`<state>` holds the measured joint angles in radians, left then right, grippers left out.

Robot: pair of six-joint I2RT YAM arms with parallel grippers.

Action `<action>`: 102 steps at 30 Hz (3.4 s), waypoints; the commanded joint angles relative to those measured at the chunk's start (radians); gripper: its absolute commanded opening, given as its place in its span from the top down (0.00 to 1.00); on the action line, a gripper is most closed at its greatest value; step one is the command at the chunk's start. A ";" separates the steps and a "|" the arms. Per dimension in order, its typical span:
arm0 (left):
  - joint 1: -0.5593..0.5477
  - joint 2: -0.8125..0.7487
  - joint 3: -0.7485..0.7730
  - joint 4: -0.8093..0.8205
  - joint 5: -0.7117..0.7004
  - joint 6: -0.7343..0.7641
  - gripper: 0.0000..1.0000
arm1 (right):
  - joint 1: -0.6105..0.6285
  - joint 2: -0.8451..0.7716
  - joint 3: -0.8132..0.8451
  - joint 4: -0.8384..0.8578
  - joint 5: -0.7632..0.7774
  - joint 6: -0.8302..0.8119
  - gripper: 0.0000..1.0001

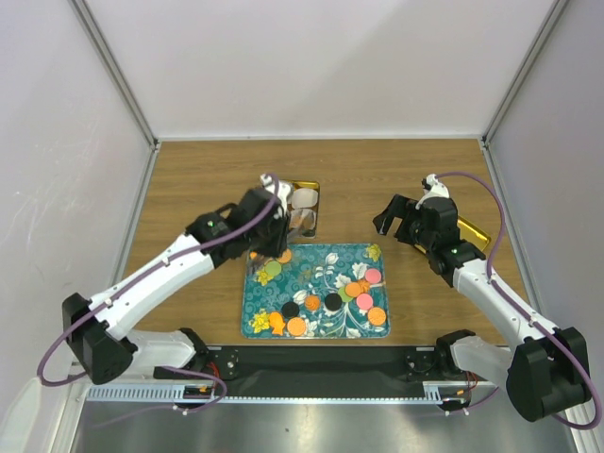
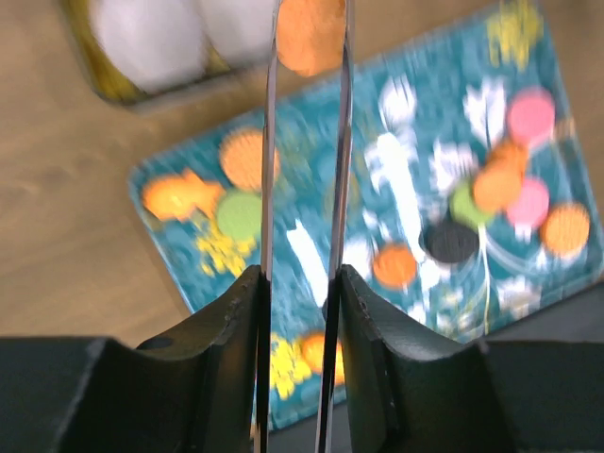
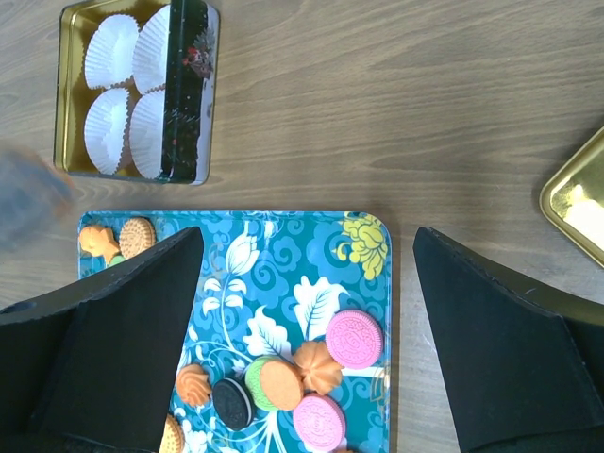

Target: Pack the cookies

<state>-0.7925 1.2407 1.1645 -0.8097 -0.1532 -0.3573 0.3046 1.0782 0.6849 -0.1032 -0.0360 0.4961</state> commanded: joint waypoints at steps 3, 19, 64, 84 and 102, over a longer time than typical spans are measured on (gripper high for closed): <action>0.124 0.117 0.153 0.069 -0.042 0.098 0.61 | -0.004 0.003 0.013 0.020 -0.007 -0.005 0.00; 0.315 0.374 0.261 0.176 -0.029 0.124 0.62 | -0.005 0.019 0.005 0.039 -0.027 0.005 0.00; -0.014 0.071 0.133 -0.016 -0.054 0.103 0.47 | -0.009 0.029 0.002 0.034 -0.019 -0.005 0.00; -0.415 0.029 0.017 -0.166 0.001 0.012 0.41 | -0.007 0.051 0.007 0.037 -0.025 -0.005 0.00; -0.453 0.138 0.021 -0.131 0.044 0.043 0.39 | -0.007 0.040 0.005 0.033 -0.025 -0.008 0.00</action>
<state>-1.2327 1.3708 1.1725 -0.9657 -0.1265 -0.3302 0.2989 1.1259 0.6849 -0.0959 -0.0612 0.4965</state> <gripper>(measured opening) 0.606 0.994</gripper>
